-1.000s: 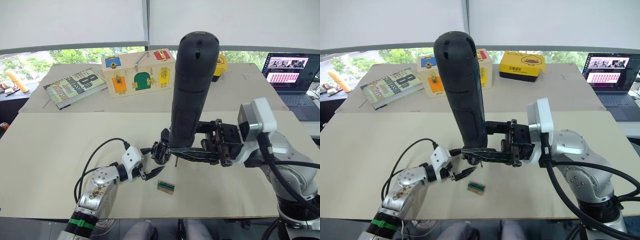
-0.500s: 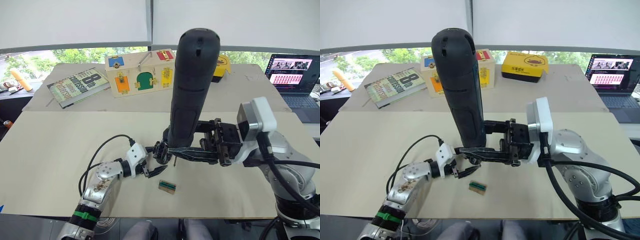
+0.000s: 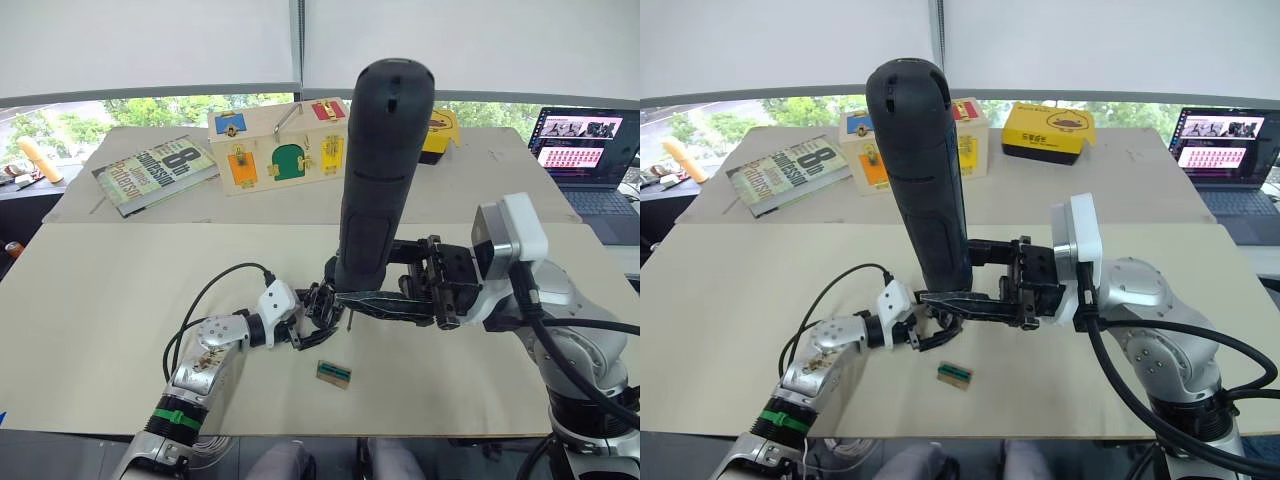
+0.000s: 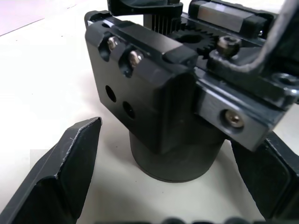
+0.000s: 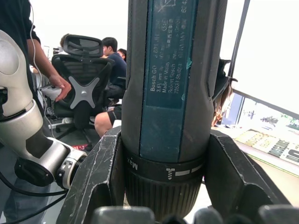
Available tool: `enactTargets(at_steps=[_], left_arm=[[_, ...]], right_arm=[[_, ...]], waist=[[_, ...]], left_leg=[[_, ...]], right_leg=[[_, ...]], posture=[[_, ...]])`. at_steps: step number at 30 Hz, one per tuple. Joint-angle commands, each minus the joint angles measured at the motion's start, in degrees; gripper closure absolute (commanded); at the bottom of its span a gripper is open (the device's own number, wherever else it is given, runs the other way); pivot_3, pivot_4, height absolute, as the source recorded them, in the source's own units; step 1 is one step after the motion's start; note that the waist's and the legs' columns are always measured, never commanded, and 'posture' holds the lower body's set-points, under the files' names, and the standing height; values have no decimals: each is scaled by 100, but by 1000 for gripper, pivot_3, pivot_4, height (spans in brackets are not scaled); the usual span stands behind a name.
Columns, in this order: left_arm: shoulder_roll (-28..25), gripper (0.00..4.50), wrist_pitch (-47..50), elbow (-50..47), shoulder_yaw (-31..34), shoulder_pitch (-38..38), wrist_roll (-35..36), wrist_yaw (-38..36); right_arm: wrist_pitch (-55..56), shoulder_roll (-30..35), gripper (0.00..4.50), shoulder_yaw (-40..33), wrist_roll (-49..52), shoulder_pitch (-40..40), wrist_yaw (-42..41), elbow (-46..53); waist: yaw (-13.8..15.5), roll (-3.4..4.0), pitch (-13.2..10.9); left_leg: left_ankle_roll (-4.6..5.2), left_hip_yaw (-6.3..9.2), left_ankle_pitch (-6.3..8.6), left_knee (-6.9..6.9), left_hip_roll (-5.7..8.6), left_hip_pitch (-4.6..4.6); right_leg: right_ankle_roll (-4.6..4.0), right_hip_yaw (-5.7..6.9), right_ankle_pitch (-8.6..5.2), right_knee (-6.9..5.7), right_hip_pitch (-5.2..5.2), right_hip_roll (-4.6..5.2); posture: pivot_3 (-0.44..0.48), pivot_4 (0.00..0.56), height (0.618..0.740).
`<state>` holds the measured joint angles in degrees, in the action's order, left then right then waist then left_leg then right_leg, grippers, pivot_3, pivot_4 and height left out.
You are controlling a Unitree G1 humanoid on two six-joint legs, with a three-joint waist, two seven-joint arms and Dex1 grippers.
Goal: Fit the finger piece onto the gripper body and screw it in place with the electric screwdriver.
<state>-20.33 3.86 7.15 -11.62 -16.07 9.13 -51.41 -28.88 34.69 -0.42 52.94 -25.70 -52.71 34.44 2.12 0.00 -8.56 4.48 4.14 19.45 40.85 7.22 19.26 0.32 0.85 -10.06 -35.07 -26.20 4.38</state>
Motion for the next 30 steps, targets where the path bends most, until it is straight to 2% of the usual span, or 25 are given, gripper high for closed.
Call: enactTargets(at_steps=[1,3,4,6,8,9,17,23,30], left_arm=[[-74,47,77,56,-85,170,-43,-56],[-77,47,91,42,-99,188,-32,-77],[-77,285,95,43,-110,193,-45,-70],[-88,924,64,57,-135,198,-76,-84],[-121,1893,29,79,-148,221,-111,-101],[-136,2234,18,97,-149,227,-123,-110],[-160,2222,-4,218,-174,201,-188,-42],[-138,2222,50,188,-184,221,-141,-17],[-155,2222,143,95,-172,307,-97,-33]], right_arm=[[118,-45,2550,-94,42,-144,-5,178],[122,-49,2550,-90,37,-152,-11,168],[121,-55,2550,-85,39,-164,-12,164],[117,-71,2550,-70,42,-200,-18,155],[96,-85,2550,-54,61,-252,-24,156],[82,-90,2550,-44,72,-285,-28,153],[-258,-376,2550,295,239,-937,229,113],[-451,-797,2550,636,-97,-1649,537,-348],[-483,-1171,2550,860,-513,-2039,629,-854]], waist=[[-5,0,0],[-6,0,0],[-8,0,0],[-10,0,0],[-12,1,0],[-13,0,0],[-88,1,1],[-105,2,3],[-134,4,4]], left_leg=[[0,0,0,0,0,0],[0,0,0,-1,0,0],[0,0,0,-1,0,0],[0,0,0,-1,-1,0],[0,0,0,-1,0,0],[0,0,0,-1,0,0],[-1,0,0,-1,-2,-2],[0,1,0,0,0,-3],[0,1,0,-2,1,-2]], right_leg=[[0,0,0,0,-1,0],[0,0,0,0,-1,-1],[0,0,0,0,-1,-1],[0,0,0,0,-1,-1],[0,-1,0,0,-1,-1],[0,-1,0,0,-1,-1],[-2,0,1,-2,0,-1],[-2,1,1,-4,1,-1],[-3,2,2,-5,-4,-2]], posture=[[0,150,740],[0,150,740],[0,150,740],[0,150,740],[0,150,740],[0,150,740],[0,150,740],[0,150,740],[0,150,740]])
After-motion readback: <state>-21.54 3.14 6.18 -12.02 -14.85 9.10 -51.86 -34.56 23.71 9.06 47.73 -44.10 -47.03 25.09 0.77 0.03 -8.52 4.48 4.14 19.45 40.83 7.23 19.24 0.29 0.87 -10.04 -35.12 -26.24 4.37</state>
